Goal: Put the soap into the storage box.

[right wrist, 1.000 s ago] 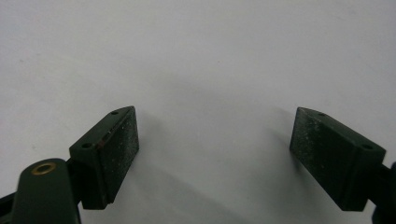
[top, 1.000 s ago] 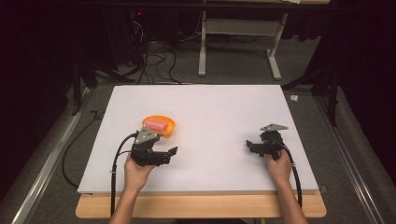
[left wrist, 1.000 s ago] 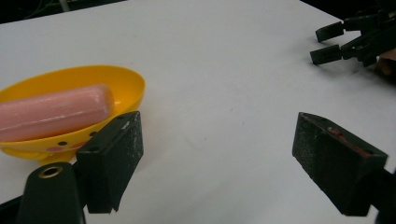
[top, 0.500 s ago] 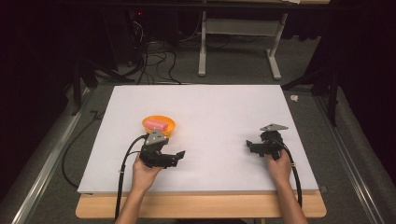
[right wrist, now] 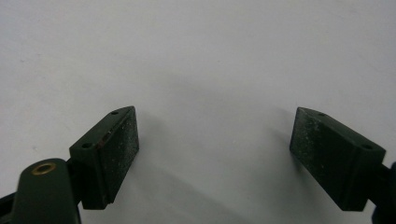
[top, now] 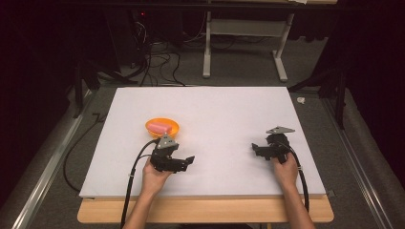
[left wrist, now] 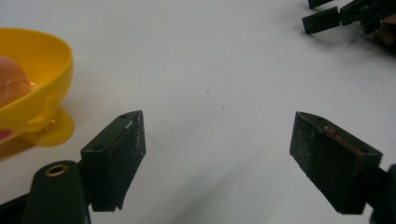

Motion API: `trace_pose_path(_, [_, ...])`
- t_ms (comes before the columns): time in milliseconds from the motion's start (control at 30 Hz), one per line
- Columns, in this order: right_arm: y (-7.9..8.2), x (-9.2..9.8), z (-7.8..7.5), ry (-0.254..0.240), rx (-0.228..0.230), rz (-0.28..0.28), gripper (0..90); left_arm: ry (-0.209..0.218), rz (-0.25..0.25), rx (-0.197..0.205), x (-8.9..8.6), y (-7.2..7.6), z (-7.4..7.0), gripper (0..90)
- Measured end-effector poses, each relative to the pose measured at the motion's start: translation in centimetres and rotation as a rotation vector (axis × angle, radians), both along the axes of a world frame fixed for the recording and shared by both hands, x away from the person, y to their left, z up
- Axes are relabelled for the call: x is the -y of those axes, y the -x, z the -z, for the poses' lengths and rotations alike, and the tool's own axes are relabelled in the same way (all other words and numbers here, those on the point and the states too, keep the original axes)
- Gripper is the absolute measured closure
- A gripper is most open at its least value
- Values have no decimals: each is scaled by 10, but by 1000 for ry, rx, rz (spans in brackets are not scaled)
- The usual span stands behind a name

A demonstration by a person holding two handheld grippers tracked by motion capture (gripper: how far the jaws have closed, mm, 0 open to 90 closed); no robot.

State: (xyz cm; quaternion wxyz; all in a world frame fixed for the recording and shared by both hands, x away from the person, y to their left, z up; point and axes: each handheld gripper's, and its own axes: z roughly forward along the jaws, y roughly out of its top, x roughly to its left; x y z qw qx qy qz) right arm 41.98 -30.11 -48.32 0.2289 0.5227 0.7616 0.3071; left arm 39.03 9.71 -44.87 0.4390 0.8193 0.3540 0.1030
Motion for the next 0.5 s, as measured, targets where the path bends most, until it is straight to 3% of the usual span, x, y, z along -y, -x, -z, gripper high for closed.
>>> trace_pose_path(267, [0,0,0,1,1,0,162,-40,-1,17,7,-3,10,198])
trace_pose_path(500, [0,0,0,2,2,0,162,-54,4,8,13,-5,19,205])
